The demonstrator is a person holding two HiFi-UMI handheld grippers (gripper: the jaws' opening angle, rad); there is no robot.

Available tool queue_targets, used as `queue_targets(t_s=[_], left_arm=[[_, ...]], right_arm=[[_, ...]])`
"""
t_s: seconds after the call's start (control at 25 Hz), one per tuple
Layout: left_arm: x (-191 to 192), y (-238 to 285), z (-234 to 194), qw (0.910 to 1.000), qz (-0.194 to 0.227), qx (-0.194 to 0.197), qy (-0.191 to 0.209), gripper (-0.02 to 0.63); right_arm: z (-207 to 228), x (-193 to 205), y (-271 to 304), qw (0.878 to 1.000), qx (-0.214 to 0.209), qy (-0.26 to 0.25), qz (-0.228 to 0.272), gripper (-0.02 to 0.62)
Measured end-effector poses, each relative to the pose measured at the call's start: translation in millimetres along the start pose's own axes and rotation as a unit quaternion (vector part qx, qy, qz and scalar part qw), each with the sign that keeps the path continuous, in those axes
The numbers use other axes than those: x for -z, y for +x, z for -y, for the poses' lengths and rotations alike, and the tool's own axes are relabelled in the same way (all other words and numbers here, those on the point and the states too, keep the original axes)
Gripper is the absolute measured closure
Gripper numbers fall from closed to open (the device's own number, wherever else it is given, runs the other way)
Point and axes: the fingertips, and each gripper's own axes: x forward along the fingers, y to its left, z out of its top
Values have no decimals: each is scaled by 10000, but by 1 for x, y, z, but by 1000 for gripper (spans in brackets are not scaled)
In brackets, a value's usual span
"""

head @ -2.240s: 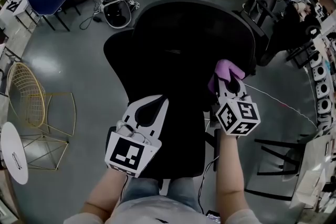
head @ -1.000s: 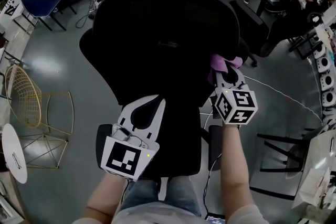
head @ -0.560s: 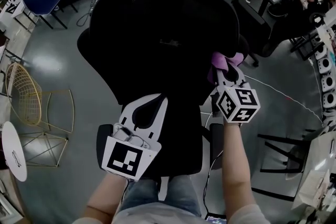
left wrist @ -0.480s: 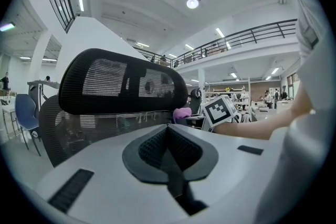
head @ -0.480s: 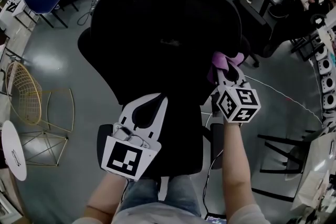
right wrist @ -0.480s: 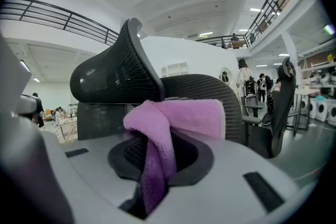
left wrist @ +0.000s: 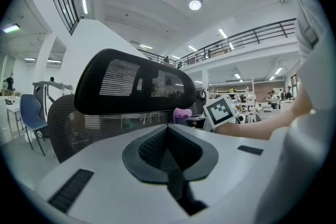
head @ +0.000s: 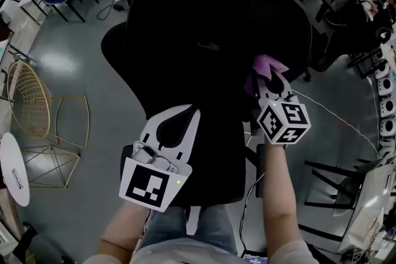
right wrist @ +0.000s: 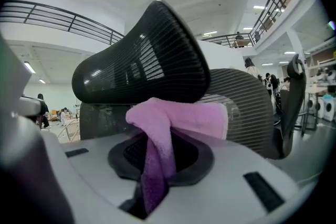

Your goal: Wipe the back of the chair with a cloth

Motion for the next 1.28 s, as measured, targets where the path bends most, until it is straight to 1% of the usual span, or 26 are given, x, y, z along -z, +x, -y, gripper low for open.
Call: queue_targets(t_s=[0.16,0.52,0.72,1.28], left_arm=[[1,-8,-15,9999,54,-116,-22,597],[9,-21,-35,9995,46,-319,-55,597],[13,-27,-45,9987,62,-497,-34,597],[22,-61,-86,9949,130,-975,-241,597]], right_arm=[[-22,0,11,9999,-146,-64,-4,525],[-66,-1,30,9987,-480,-160,4,525],[-88,-1,39,9975,-674,-212,-5,525],[-166,1,65,9920,-1218,-331,-34,525]])
